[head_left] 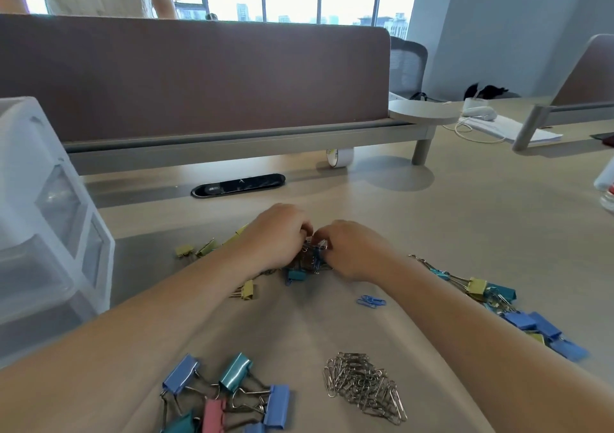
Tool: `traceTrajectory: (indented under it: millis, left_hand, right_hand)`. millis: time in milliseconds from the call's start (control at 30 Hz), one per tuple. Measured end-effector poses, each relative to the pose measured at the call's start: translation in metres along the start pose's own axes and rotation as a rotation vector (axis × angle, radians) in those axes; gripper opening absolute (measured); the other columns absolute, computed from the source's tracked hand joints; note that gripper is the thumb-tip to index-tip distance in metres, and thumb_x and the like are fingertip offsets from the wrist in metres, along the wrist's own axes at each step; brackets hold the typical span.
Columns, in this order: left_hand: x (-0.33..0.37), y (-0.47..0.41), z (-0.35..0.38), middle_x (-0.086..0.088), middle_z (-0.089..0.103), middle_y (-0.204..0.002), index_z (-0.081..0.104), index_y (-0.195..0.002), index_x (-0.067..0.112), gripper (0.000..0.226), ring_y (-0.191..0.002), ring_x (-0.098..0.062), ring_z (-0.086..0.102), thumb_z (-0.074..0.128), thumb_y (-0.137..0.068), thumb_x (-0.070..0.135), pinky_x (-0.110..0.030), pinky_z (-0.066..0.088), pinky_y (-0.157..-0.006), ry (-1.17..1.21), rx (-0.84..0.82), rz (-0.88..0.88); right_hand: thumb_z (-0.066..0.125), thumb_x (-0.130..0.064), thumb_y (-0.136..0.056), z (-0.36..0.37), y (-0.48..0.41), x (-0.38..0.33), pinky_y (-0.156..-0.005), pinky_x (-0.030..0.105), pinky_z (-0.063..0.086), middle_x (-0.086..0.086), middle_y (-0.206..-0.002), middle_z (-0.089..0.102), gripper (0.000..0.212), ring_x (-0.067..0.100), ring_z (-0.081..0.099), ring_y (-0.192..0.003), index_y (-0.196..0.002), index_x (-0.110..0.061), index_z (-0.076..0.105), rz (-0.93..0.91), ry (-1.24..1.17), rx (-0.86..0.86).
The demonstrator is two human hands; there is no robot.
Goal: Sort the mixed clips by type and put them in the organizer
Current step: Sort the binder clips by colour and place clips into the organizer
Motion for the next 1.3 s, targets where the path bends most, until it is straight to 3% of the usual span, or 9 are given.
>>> traceTrajectory:
  millis: [267,533,667,833,1067,1300]
  left_hand:
    - [0.002,0.006,-0.006,0.000,0.067,-0.102,0.071,-0.098,0.017,0.019,-0.098,-0.019,0.057,0.053,-0.092,0.013,-0.033,0.047,-0.082,0.035,0.019,0.000]
    - [0.014,0.009,0.011,-0.001,0.060,-0.086,0.073,-0.098,0.017,0.017,-0.091,-0.023,0.056,0.059,-0.088,0.019,-0.028,0.038,-0.067,-0.086,-0.087,0.060]
    - [0.018,0.008,0.020,-0.003,0.060,-0.097,0.071,-0.100,0.020,0.019,-0.095,-0.022,0.054,0.066,-0.086,0.032,-0.030,0.046,-0.073,-0.165,-0.116,0.080]
    - [0.015,0.008,0.027,-0.001,0.061,-0.099,0.066,-0.097,0.023,0.015,-0.095,-0.022,0.057,0.068,-0.086,0.033,-0.037,0.051,-0.080,-0.195,-0.130,0.049]
    - [0.017,0.014,0.024,0.003,0.060,-0.094,0.054,-0.092,0.022,0.016,-0.086,-0.018,0.054,0.069,-0.088,0.028,-0.031,0.040,-0.066,-0.092,-0.111,-0.003]
    - [0.021,0.018,0.015,0.008,0.060,-0.082,0.062,-0.080,0.022,0.010,-0.080,-0.013,0.055,0.070,-0.086,0.024,-0.029,0.040,-0.064,0.141,-0.034,-0.050]
  right_hand:
    - [0.055,-0.021,-0.093,-0.004,-0.002,0.001,-0.083,0.034,0.048,0.005,-0.117,0.064,0.026,0.026,0.058,-0.106,-0.117,-0.027,0.064,0.003,0.000,0.034]
    - [0.056,-0.026,-0.095,-0.023,0.018,0.026,-0.080,0.033,0.048,0.000,-0.109,0.065,0.018,0.018,0.053,-0.091,-0.111,-0.029,0.063,0.058,-0.024,0.123]
    - [0.056,-0.025,-0.094,-0.026,0.040,0.049,-0.078,0.033,0.047,-0.001,-0.108,0.064,0.019,0.022,0.058,-0.097,-0.110,-0.031,0.064,0.107,0.078,0.070]
    - [0.054,-0.020,-0.093,-0.019,0.055,0.064,-0.072,0.028,0.041,-0.004,-0.109,0.063,0.023,0.016,0.050,-0.089,-0.111,-0.031,0.064,0.140,0.107,0.007]
    - [0.052,-0.016,-0.089,-0.018,0.059,0.065,-0.074,0.027,0.042,-0.003,-0.112,0.058,0.029,0.020,0.056,-0.095,-0.108,-0.032,0.067,0.143,0.098,0.014]
    - [0.052,-0.012,-0.087,-0.016,0.061,0.062,-0.076,0.030,0.043,-0.003,-0.109,0.056,0.031,0.022,0.055,-0.102,-0.107,-0.029,0.069,0.128,0.092,0.041]
Point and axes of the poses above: each hand's wrist, its own y-axis away from the middle knuckle, its own z-axis out of the palm, x = y × z, the point moved 5 cm from there along -y, towards the middle knuckle
